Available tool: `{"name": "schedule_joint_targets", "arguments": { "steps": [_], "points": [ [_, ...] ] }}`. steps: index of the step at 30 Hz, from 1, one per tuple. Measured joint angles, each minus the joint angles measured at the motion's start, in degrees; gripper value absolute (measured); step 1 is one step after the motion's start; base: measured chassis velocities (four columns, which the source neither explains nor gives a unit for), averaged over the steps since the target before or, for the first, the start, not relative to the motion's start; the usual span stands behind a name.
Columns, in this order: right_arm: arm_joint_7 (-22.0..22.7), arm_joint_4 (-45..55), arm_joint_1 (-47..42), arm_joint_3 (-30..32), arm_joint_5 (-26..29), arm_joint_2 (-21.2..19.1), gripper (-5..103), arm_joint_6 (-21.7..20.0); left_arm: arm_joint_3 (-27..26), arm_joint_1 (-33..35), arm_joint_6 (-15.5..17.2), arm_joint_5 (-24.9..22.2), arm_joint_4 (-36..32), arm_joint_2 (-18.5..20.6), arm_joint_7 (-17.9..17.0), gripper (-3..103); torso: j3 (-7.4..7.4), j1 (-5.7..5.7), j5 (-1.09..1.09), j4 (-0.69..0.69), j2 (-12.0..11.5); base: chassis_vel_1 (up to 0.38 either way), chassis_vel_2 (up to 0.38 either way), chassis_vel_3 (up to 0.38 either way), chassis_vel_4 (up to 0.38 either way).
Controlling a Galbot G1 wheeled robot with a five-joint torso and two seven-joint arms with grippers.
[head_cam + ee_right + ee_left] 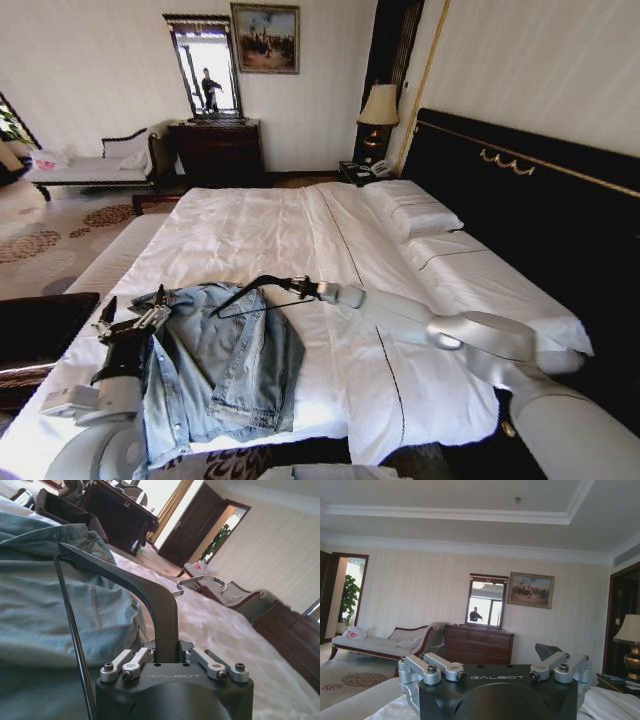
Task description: Pick up the clothes from the bed and hang them on the clothes hanger.
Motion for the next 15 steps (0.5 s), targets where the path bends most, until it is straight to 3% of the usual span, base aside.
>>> {"name": "schedule_joint_targets", "arguments": {
  "steps": [4,6,15],
  "points": [
    [5.0,-2.0,0.7,-0.3,-0.1,3.4,22,-0.8,0.0,-0.3,-0.1,-0.1,0.2,0.1,-0.1,100,0.00,0.00,-0.01,-0.03,0.0,0.000,0.000,0.000,0.000],
    [7.7,-3.4,1.2,-0.3,-1.3,4.8,22,0.9,0.1,-0.5,-0.1,-0.1,0.4,0.1,-0.1,100,-0.01,-0.01,0.00,-0.04,0.0,0.000,0.000,0.000,0.000],
    [5.7,-6.1,2.7,0.9,-5.1,8.0,22,5.2,0.5,-1.3,-0.1,-0.1,1.3,0.4,-0.1,100,-0.01,-0.01,0.00,-0.03,0.0,0.000,0.000,0.000,0.000]
  ]
}}
